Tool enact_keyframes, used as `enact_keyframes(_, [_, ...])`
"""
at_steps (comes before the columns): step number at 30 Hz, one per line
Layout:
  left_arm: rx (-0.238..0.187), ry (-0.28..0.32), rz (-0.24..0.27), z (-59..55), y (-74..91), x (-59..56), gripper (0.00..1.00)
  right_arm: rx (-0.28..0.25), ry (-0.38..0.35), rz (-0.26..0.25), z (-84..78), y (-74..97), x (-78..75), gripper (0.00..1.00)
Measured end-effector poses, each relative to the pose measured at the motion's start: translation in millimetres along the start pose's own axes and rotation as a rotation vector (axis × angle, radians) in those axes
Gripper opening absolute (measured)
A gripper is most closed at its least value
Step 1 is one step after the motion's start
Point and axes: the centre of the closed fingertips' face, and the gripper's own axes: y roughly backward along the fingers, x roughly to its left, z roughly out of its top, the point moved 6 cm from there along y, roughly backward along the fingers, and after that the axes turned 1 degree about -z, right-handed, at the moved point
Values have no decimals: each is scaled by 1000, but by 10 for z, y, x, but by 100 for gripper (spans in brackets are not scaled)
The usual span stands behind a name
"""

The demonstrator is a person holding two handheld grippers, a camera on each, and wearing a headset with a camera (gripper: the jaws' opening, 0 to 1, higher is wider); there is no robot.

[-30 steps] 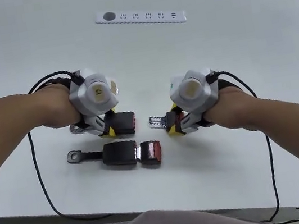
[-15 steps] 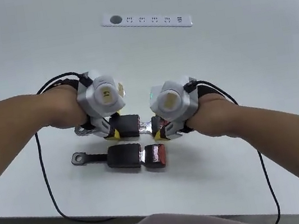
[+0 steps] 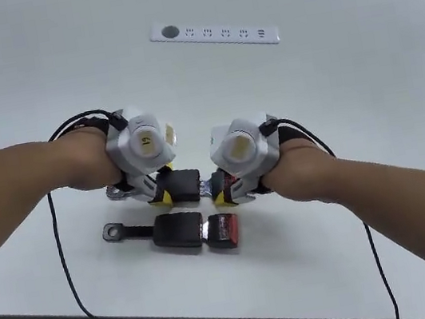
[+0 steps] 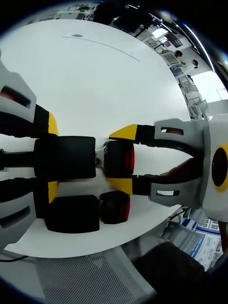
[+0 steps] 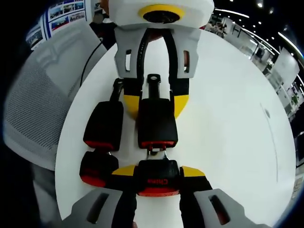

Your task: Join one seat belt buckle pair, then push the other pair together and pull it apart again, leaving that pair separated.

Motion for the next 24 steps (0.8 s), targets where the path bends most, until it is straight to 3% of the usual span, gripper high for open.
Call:
enact_keyframes(3, [5,-5,-3,9,2,-5,32,4,12,-4,69,-40,20,29])
enact_keyframes(24, [18,15,4,-27,-12,35,32,25,-4,-8,34,-27,15,31])
